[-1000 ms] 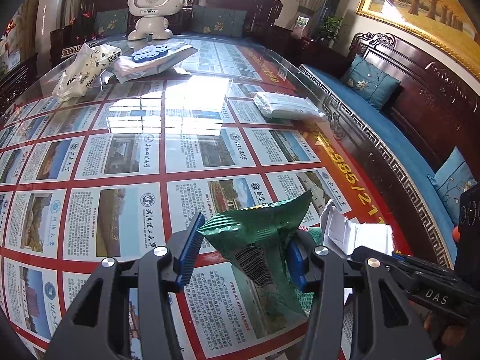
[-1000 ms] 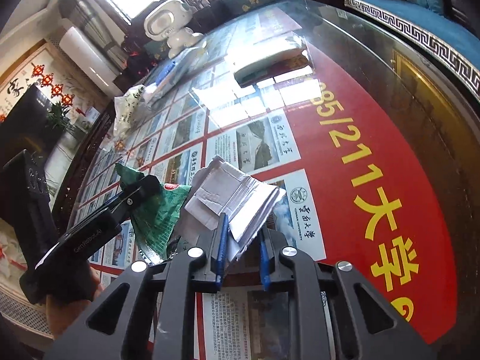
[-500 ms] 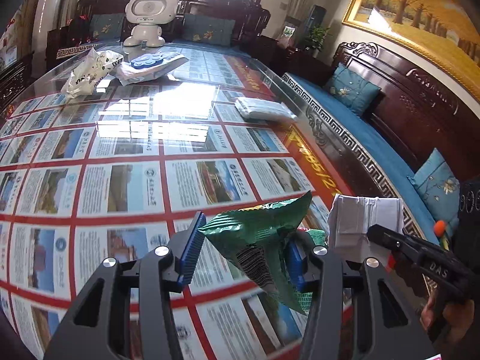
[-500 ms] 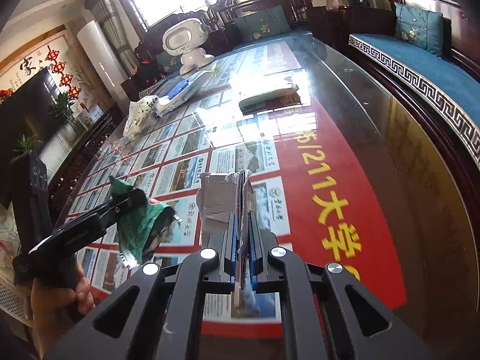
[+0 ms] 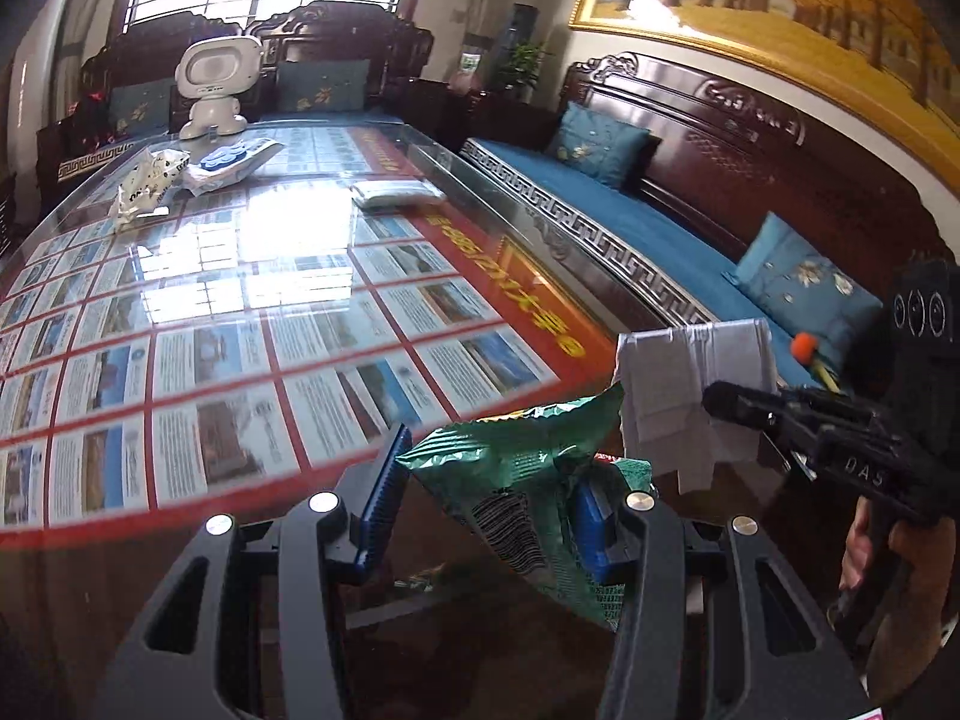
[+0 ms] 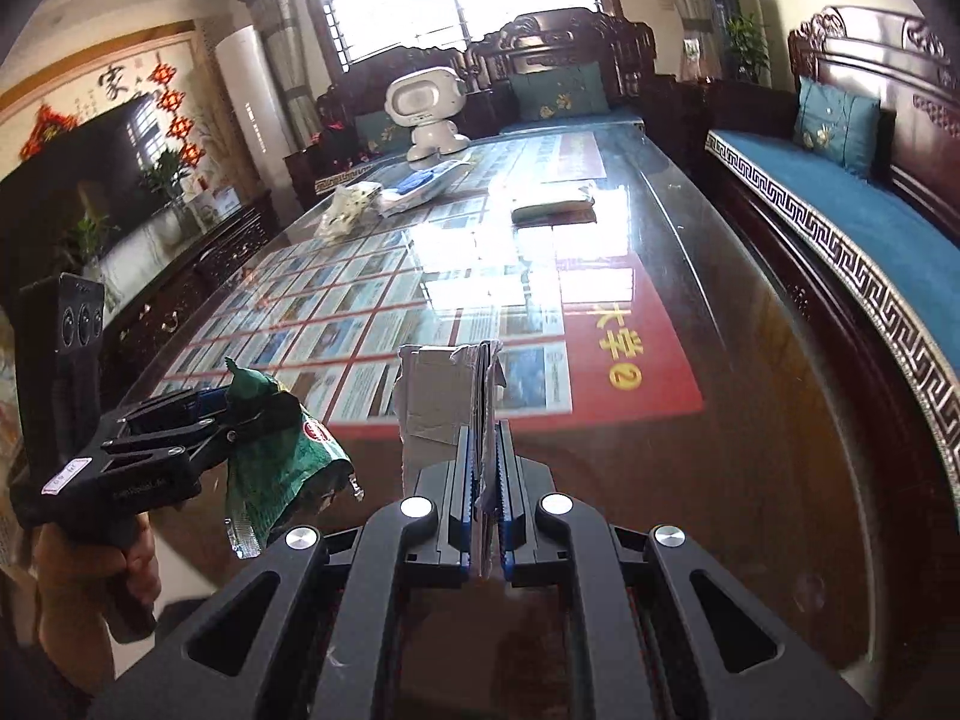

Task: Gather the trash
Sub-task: 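Carry snack bag and white paper to the bucket and open both tools to drop them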

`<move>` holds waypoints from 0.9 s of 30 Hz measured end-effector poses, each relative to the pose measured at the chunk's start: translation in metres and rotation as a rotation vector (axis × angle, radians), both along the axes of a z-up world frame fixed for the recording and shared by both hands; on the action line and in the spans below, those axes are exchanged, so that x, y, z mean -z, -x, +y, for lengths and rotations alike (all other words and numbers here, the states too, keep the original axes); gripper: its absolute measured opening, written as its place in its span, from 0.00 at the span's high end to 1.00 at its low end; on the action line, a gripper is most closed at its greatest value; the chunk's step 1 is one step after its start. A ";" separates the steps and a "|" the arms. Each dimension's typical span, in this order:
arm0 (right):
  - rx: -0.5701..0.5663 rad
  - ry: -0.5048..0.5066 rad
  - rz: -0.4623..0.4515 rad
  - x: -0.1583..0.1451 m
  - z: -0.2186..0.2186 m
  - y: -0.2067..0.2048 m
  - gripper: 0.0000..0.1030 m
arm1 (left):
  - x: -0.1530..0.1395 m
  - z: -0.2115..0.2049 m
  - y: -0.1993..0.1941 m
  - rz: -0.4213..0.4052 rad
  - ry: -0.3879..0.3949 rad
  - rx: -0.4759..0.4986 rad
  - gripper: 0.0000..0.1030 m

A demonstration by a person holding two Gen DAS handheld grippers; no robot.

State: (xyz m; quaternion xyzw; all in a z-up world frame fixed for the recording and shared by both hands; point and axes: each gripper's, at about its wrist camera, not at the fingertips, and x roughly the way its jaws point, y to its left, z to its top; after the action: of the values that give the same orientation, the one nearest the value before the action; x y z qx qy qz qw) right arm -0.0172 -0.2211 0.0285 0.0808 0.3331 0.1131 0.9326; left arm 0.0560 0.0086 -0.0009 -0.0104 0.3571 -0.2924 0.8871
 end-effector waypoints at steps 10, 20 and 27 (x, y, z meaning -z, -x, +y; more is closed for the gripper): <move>-0.066 0.028 0.038 0.024 0.008 0.116 0.93 | 0.048 0.005 0.136 0.055 -0.094 0.138 0.52; -0.067 0.046 0.144 0.064 0.022 0.179 0.93 | 0.144 -0.002 0.191 0.267 -0.183 0.234 0.49; -0.084 0.031 0.207 0.091 0.030 0.198 0.93 | 0.193 -0.008 0.207 0.380 -0.258 0.288 0.22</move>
State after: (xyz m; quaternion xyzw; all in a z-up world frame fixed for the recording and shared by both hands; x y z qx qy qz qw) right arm -0.2155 -0.1910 -0.0624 0.0634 0.4326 0.1380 0.8887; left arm -0.1506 0.0009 -0.1939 0.0991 0.5492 -0.3606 0.7473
